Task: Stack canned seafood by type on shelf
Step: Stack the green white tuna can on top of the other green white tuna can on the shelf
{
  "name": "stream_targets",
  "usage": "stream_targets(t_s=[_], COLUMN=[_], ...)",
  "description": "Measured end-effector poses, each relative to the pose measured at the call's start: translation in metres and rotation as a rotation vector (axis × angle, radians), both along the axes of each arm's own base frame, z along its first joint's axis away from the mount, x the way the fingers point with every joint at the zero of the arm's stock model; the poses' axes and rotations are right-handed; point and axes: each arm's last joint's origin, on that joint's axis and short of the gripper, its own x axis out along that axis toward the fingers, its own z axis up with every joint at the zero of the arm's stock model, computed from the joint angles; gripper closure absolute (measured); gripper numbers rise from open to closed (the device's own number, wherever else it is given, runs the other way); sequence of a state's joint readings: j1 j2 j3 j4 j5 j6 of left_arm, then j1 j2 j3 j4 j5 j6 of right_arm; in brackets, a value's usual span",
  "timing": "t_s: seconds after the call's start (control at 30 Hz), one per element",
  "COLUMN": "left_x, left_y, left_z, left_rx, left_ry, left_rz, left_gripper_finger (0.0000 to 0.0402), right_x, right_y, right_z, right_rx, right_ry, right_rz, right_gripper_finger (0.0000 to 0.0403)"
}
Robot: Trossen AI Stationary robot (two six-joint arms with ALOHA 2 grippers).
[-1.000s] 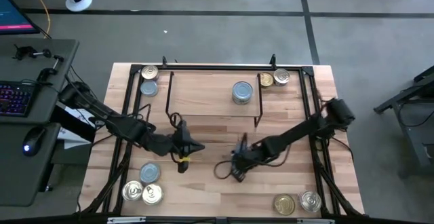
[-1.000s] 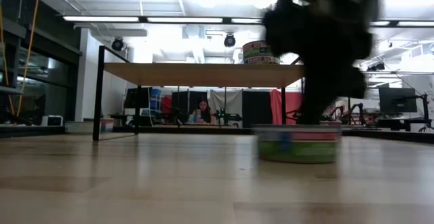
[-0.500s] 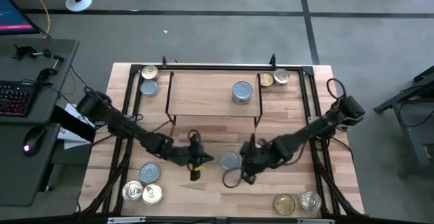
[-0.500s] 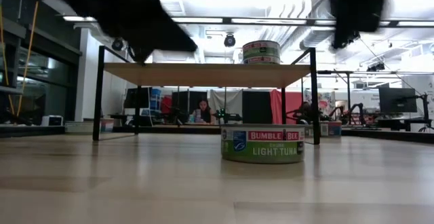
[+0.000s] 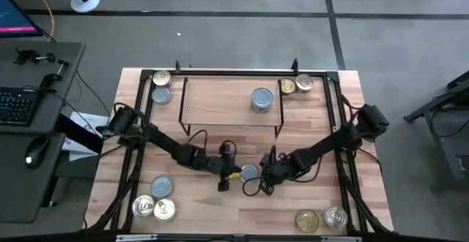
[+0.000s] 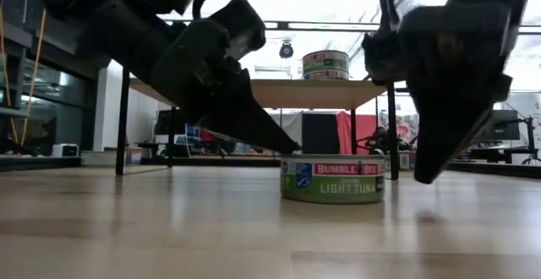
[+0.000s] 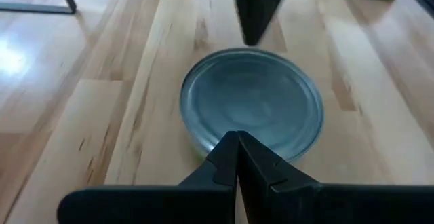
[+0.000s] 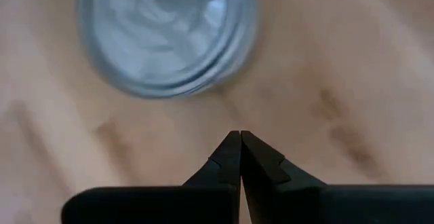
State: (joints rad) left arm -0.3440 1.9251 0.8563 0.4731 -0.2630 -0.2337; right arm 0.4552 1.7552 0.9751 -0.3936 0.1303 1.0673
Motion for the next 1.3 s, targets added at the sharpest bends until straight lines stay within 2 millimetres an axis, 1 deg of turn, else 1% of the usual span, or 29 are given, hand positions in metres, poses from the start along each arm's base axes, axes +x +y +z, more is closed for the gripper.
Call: stream_targets(t_s=[0.13,0.27,0.37,0.6,0.77,0.97,1.03,1.13,1.3], left_x=[0.001,0.000,-0.002,-0.005,-0.007,-0.007,-0.009,-0.008,-0.008], left_y=[0.003,0.002,-0.003,-0.013,-0.013,-0.012,-0.010,-0.011,-0.011], left_z=[-0.001,-0.001,-0.001,-0.001,-0.003,-0.006,-0.009,-0.006,-0.006], left_rx=[-0.008,-0.057,-0.088,-0.102,-0.096,-0.084,-0.076,-0.082,-0.081], left_ry=[0.005,0.018,0.021,0.026,0.050,0.069,0.085,0.069,0.078], left_rz=[-0.002,-0.024,-0.029,-0.050,-0.055,-0.045,-0.038,-0.040,-0.043], left_gripper_finger=[0.0401,0.0402,0.0402,0.0402,0.0402,0.0402,0.0401,0.0402,0.0401], right_x=[0.007,0.011,0.013,0.022,0.028,0.039,0.040,0.045,0.048], right_y=[-0.008,-0.013,-0.017,-0.014,-0.008,-0.003,-0.003,-0.001,0.000], right_z=[-0.003,-0.003,-0.003,0.002,0.017,0.048,0.050,0.057,0.066], right_rx=[-0.065,-0.128,-0.140,-0.120,-0.128,-0.140,-0.156,-0.149,-0.160], right_ry=[-0.017,-0.036,-0.047,-0.144,-0.171,-0.252,-0.245,-0.283,-0.295], right_rz=[0.090,0.200,0.219,0.241,0.288,0.308,0.329,0.332,0.350], right_gripper_finger=[0.0403,0.0403,0.0403,0.0403,0.0403,0.0403,0.0403,0.0403,0.0403])
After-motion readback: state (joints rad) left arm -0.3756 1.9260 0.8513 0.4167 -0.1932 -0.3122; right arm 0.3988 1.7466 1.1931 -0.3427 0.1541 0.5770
